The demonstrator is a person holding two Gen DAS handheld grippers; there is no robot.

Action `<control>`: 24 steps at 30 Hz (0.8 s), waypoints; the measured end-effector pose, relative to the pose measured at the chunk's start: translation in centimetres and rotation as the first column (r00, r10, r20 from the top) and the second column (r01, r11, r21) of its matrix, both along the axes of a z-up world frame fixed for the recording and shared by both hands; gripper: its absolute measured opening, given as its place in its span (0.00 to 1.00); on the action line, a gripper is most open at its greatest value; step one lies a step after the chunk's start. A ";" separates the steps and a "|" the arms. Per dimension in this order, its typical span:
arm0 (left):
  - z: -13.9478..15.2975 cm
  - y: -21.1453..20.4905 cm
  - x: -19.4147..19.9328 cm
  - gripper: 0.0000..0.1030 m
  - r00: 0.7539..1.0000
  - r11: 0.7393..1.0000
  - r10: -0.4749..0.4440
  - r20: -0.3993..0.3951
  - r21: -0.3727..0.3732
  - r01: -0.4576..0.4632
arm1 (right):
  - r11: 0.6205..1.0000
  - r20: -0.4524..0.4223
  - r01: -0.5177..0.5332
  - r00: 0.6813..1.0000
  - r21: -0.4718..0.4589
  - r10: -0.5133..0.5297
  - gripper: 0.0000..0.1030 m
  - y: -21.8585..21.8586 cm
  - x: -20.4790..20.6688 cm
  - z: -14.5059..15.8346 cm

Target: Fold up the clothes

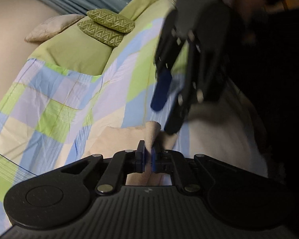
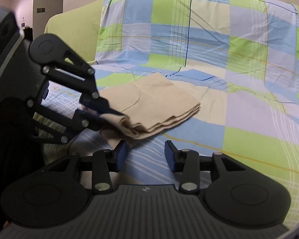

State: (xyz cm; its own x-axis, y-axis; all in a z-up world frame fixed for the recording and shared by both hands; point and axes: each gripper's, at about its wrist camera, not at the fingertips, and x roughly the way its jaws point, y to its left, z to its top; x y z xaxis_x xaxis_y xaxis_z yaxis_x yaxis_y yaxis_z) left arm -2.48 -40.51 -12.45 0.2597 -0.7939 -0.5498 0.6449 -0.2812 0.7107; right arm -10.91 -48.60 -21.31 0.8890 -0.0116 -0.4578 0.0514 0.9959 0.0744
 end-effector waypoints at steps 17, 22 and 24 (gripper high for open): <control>0.2 1.4 -0.6 0.03 0.993 0.995 0.080 -0.087 -0.048 -0.084 | 0.994 0.009 0.003 1.000 0.107 -0.004 0.39 -1.6 2.7 0.2; 2.3 3.3 0.5 0.17 0.963 0.988 0.116 -0.244 -0.068 -0.136 | 0.997 0.004 -0.010 1.000 0.070 0.010 0.39 -0.8 2.1 0.1; 3.4 4.0 1.3 0.17 0.932 0.977 0.147 -0.330 -0.096 -0.188 | 0.999 0.000 -0.015 1.000 0.046 0.015 0.39 -0.4 2.0 0.0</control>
